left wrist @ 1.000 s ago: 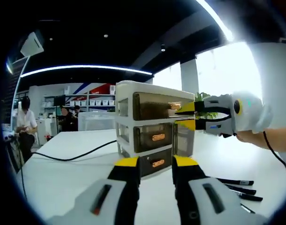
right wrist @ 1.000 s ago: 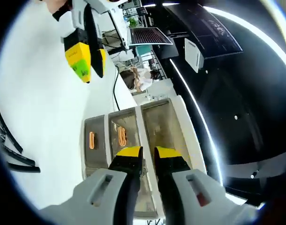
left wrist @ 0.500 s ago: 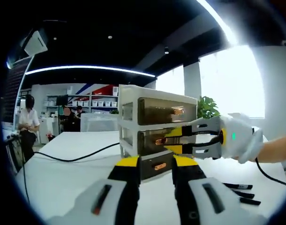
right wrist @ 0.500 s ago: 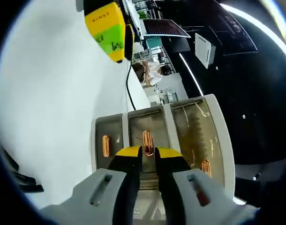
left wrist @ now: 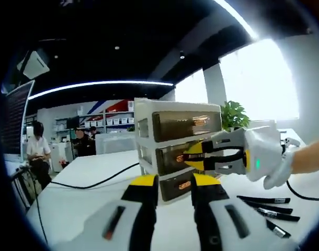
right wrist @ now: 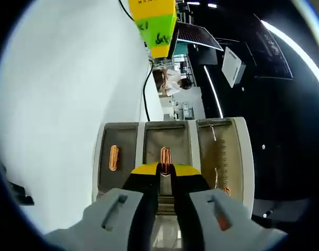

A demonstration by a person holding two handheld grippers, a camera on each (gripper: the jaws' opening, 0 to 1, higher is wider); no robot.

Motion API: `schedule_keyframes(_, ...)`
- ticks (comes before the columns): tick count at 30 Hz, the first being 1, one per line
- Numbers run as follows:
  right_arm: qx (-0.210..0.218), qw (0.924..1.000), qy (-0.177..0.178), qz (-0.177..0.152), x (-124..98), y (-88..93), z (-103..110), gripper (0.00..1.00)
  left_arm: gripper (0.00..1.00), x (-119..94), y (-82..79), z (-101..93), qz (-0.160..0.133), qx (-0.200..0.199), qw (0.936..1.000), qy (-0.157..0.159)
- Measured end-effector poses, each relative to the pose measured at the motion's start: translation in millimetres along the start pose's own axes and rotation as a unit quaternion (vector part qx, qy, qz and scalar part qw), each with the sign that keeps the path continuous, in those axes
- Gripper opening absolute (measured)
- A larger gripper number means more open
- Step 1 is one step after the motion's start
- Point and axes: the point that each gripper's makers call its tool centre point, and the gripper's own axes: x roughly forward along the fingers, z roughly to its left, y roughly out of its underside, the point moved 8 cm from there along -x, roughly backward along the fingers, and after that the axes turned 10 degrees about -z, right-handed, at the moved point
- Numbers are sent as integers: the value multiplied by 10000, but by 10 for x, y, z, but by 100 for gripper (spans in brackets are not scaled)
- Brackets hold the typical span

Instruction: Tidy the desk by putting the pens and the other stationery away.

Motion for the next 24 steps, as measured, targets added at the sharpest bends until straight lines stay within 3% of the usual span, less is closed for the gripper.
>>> schedule_keyframes(3, 9, 10000, 15, 0, -29, -7, -8, 11, 26, 7, 12, -27, -6, -263, 9996, 140)
schedule_keyframes(9, 64, 9999, 21, -82, -144, -81, -2, 11, 26, 6, 21, -7, 102, -151, 9998, 91)
schedule_keyframes(15, 290, 9994, -53, -184, -299, -150, -15, 11, 26, 0, 1, 1, 70, -192, 9998, 81)
schedule_keyframes(24, 268, 9992, -88, -295, -562, -317, -7, 11, 26, -5, 25, 13, 130, -348, 9993, 103)
